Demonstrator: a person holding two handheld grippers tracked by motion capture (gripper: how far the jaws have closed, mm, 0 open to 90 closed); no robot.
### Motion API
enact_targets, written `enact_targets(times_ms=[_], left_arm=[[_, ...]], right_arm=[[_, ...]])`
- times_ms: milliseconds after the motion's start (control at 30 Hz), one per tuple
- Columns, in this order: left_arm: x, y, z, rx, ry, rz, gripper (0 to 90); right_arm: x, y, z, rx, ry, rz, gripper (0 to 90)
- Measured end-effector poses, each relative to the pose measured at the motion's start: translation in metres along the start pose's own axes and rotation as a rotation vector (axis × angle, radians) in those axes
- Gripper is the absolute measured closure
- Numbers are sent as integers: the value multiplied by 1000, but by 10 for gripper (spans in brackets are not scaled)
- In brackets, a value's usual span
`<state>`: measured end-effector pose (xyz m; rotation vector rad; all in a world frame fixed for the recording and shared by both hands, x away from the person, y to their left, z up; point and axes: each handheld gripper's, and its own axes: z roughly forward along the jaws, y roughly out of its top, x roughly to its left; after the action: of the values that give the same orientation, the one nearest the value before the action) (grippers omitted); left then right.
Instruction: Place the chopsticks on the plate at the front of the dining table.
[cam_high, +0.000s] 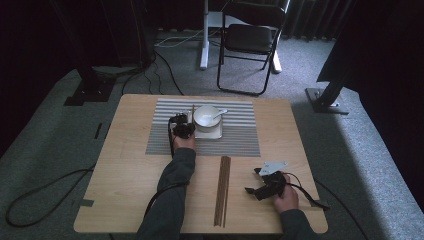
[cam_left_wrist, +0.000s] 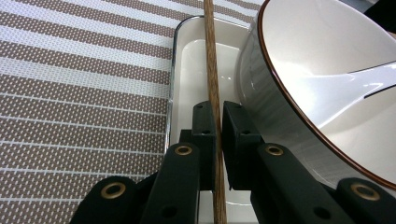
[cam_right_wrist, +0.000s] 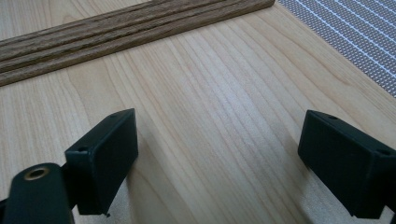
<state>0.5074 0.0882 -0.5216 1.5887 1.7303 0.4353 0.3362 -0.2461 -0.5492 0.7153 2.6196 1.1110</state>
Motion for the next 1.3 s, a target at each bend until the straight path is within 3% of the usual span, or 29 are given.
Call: enact_targets(times_ms=[367, 533, 733, 1167, 1300], left_arm=[[6, 5, -9, -4, -36, -3, 740], [9, 2, -18, -9, -51, 14, 691], [18, -5, -28, -6, -51, -1, 640], [17, -15, -54, -15, -109, 71, 575], [16, -18, -60, 6, -114, 94, 565]], right_arm=[[0, 0, 0, 0, 0, 0, 115], [0, 0, 0, 0, 0, 1, 115], [0, 0, 0, 0, 0, 1, 115], [0, 0, 0, 0, 0, 0, 115], [0, 0, 0, 0, 0, 1, 115]])
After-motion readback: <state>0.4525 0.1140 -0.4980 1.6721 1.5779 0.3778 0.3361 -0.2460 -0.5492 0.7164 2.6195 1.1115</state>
